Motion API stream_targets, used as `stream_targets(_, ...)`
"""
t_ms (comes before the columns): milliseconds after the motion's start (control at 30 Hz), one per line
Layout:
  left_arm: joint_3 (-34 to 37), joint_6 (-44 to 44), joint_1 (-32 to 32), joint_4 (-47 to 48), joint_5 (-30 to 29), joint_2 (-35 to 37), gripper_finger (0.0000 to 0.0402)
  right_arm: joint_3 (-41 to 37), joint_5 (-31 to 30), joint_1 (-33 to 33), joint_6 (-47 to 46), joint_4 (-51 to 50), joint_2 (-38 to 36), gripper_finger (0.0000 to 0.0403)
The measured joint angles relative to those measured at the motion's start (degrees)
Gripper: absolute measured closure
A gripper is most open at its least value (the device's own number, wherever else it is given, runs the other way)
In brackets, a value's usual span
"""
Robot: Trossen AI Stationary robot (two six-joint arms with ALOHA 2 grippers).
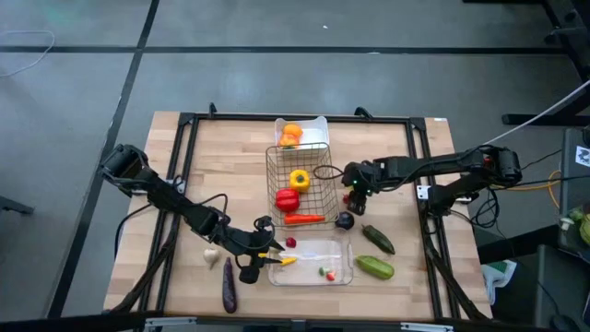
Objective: Sort produce into baskets
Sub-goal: Put the small red chili pepper into the transparent bin
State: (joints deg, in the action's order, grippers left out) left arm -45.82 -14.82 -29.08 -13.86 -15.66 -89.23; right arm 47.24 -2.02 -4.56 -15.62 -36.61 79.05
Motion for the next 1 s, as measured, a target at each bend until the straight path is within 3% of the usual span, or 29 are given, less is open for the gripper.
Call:
stream_targets(267, 0.0, 0.2, 0.0, 0.0, 0.0, 0.0, 0.0239, 0.0, -0.5, 0.0, -1.3, 3.0, 0.0, 0.0212)
stream_targets(1000, 0.0, -0.1, 0.0, 0.0, 0.0, 0.0, 0.0239, -4.0, -3.6, 0.0, -16.1, 8.3, 0.0, 0.0212)
